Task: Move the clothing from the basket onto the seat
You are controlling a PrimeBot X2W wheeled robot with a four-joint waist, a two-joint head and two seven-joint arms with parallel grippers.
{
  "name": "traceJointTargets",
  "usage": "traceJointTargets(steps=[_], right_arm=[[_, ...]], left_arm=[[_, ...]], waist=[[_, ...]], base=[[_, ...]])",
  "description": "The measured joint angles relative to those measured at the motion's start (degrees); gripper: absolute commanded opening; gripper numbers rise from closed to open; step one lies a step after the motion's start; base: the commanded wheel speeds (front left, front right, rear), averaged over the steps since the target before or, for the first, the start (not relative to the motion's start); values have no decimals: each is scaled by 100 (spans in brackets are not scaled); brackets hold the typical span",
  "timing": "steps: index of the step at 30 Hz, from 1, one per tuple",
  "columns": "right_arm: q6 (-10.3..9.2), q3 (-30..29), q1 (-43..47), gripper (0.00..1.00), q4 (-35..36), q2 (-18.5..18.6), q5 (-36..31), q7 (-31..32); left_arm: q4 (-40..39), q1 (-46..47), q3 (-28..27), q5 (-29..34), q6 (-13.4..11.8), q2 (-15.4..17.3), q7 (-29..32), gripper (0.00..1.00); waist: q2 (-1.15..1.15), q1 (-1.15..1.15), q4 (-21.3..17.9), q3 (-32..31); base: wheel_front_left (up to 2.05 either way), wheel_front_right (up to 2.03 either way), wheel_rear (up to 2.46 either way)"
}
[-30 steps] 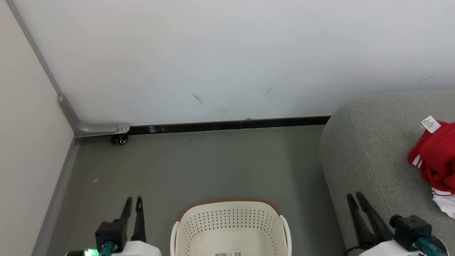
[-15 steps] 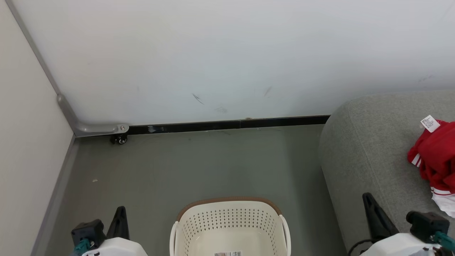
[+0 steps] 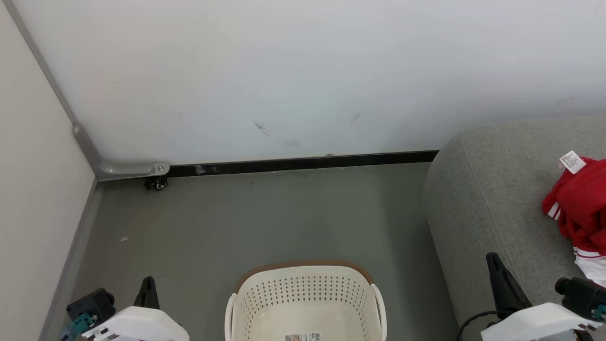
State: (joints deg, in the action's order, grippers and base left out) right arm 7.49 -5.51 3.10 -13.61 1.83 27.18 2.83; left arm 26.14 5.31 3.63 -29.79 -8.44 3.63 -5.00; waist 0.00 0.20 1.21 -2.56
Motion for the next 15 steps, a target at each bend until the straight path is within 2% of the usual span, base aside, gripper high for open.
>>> traceJointTargets(steps=[15], right_arm=[[0, -133, -118, 0, -141, 1, 1281, 131]], left_arm=[[-45, 86, -275, -1233, 316, -20, 353, 0]], waist=[[0, 4, -27, 28]], base=[[0, 0, 0]])
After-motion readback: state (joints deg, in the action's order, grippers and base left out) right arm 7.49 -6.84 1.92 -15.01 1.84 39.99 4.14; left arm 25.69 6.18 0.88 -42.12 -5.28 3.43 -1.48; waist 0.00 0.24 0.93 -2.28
